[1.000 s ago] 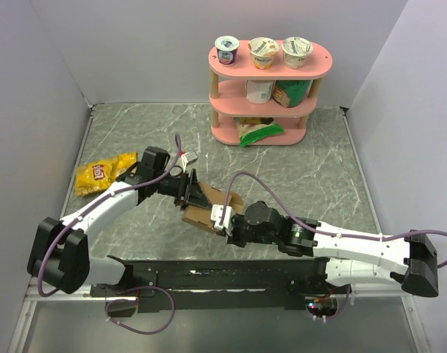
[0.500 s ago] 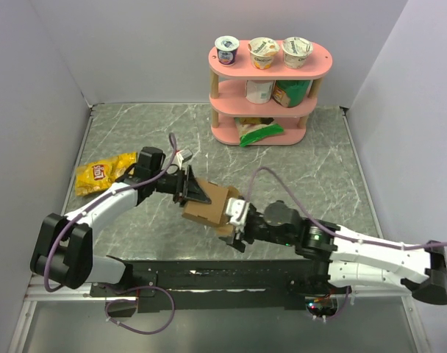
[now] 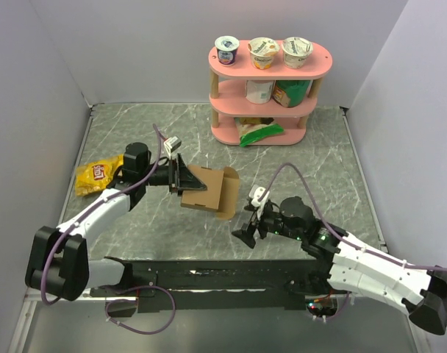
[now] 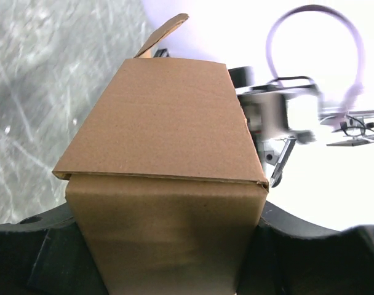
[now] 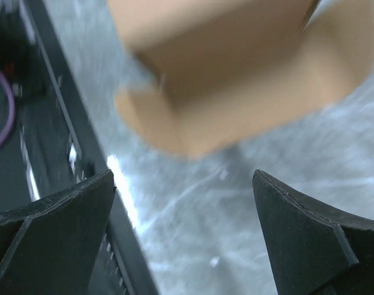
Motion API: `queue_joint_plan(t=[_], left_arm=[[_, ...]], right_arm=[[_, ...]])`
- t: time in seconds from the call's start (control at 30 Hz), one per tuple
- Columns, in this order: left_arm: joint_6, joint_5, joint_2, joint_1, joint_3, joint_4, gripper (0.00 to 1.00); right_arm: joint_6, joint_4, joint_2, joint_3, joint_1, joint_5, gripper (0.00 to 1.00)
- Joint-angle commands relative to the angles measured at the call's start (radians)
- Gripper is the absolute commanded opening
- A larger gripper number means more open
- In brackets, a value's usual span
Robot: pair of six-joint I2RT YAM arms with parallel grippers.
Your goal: Fold the paper box
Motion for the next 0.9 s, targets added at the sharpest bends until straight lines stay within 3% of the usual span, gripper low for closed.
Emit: queue_joint_plan(t=[0.0,0.33,0.53,0.67,0.87], left_arm=[[-0.093,0.035,-0.049,0.005,0.0,0.136,0.42],[-0.041,0.062,-0.097,-0.005,-0.009,0.053,0.42],[0.027,0.074,-0.115,-0.031,0.0,-0.014,0.42],[0.028,0.096,-0.128,-0.033,-0.018,0.021,0.42],[0.041,0.096,-0.135,-0.039,-0.029,0.044,0.43]], right_arm=[[0.05,0.088,0.009,-0.027,-0.006,-0.059,1.0],[0.016,0.25,0.068,-0.035,-0.009,-0.018,0.99],[0.045,0.319,0.108,-0.029,-0.015,-0.018,0.89],[0.091,0.305,0.079,-0.018,-0.02,-0.004,0.75],[0.118,0.259,0.032,-0.003,-0.02,-0.048,0.74]])
